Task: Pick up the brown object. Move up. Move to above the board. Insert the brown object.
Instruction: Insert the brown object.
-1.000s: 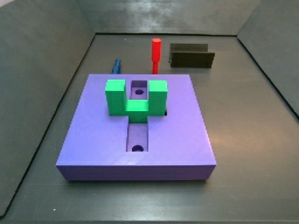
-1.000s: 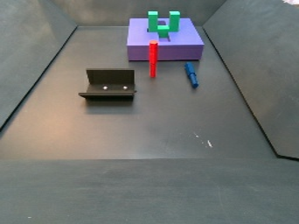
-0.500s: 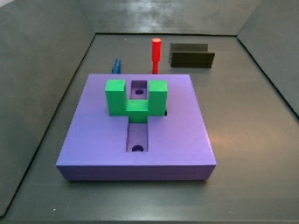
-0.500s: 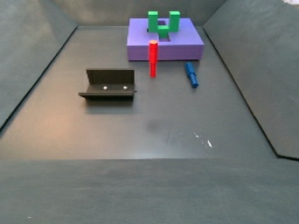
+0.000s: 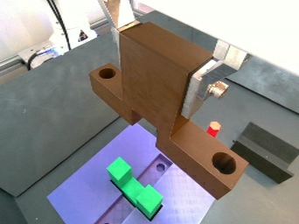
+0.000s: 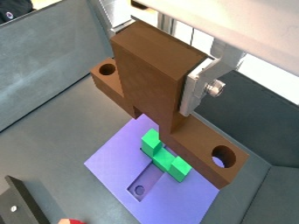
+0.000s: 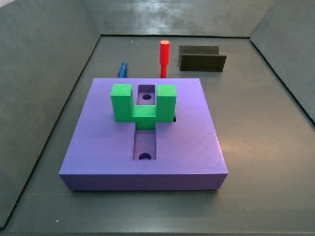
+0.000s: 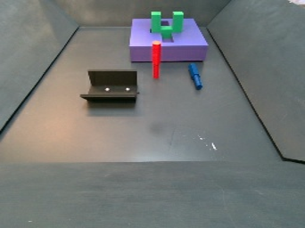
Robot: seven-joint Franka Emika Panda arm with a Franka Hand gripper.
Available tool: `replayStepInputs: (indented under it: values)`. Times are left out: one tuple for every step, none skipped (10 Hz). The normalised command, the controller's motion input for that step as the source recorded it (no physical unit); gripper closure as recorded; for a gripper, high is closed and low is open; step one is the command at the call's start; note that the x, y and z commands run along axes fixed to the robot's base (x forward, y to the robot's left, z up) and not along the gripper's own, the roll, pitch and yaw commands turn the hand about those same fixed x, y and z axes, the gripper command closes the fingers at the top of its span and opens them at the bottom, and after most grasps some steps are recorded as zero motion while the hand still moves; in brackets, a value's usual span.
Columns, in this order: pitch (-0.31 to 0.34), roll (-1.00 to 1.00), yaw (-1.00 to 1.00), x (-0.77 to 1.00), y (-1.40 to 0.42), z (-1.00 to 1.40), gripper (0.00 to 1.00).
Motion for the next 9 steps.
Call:
replayStepInputs:
  values:
    - [0.0,0.0,-0.42,0.21,-0.13,0.0,1.0]
    - [0.0,0.03,-0.86,0.08,-0.21,0.0,1.0]
    - [0.0,0.04,-0.99,0.0,-0.15,0.0,1.0]
    - [0.0,0.04,-1.0,0.0,-0.1,0.0,1.0]
    - [-0.093,0.0,-0.97,0.12,0.0,-0.24,1.0]
    - [-0.14,0.03,-0.92,0.16,0.0,-0.54,1.0]
    - [-0.143,0.06,-0.98,0.09,-0.03,-0.63,1.0]
    - [-0.121,0.09,-0.99,0.08,-0.05,-0.69,1.0]
    - [-0.077,0.11,-1.0,0.07,-0.05,-0.75,1.0]
